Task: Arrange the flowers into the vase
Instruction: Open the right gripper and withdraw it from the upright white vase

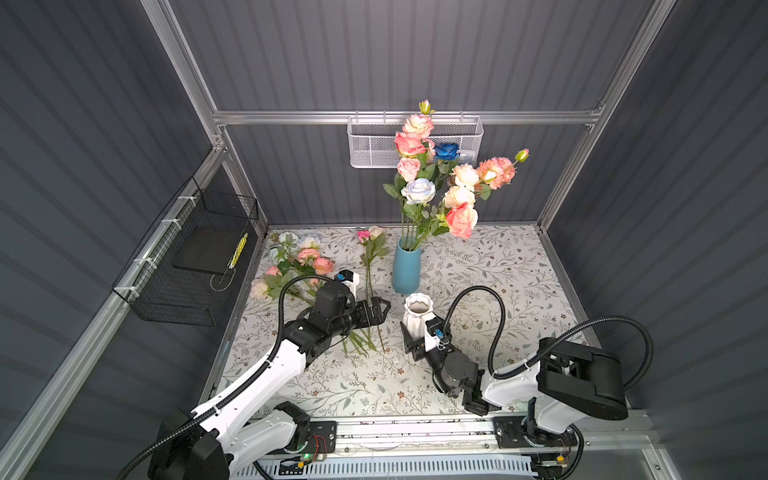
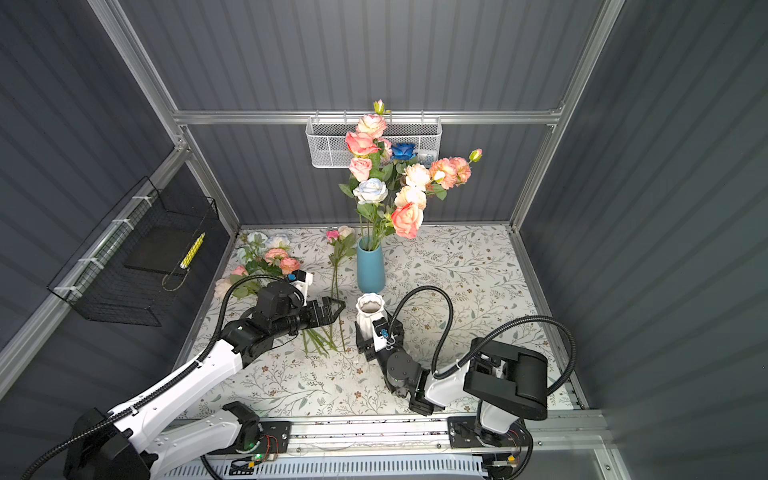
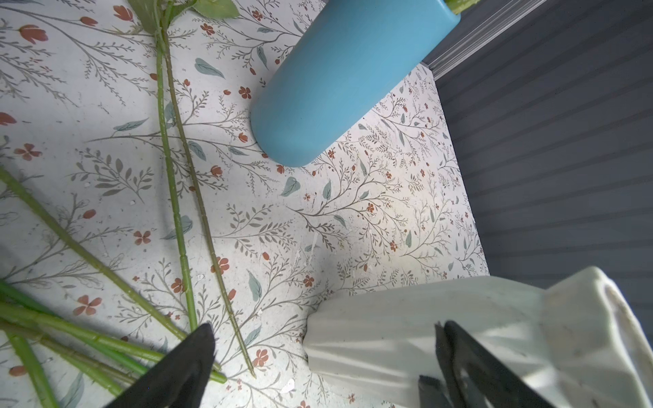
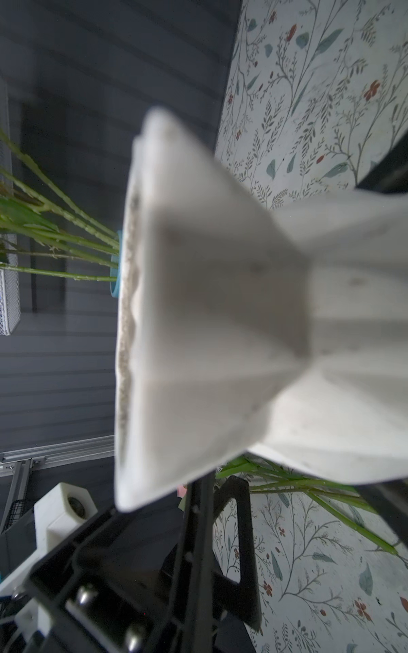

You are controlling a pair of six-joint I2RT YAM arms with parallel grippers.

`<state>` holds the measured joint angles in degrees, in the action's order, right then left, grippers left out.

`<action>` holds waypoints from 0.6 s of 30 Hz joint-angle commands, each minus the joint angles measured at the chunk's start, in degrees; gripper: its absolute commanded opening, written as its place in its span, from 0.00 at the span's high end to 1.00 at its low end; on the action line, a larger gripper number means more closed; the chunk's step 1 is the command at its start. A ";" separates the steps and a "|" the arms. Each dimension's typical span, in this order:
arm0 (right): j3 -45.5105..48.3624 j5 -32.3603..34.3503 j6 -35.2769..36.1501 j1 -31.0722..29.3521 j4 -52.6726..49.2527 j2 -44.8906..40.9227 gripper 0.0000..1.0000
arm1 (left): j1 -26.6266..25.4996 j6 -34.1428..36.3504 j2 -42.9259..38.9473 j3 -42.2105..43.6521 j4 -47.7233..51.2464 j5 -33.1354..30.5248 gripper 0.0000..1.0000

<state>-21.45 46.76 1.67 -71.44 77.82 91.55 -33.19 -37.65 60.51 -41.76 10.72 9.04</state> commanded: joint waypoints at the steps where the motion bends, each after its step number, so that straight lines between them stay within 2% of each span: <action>1: 0.71 3.29 -1.03 -1.45 3.49 -0.81 0.08 | 0.41 0.55 0.01 -0.79 -0.37 -0.34 0.00; 5: 0.80 4.41 -2.28 -2.36 -1.02 -3.62 0.01 | 0.41 0.54 0.19 -0.87 -0.32 -0.49 0.00; 13: 2.18 6.98 -4.93 -6.06 -12.32 -12.29 0.01 | 0.41 1.06 0.24 -2.08 0.30 -0.87 0.00; 18: 2.49 6.30 -9.75 -7.55 -25.65 -21.76 0.01 | 0.41 1.39 0.14 -2.88 0.66 -1.38 0.00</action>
<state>-19.18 51.66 -4.45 -78.26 60.93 73.67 -33.19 -37.63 60.55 -42.50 10.79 8.49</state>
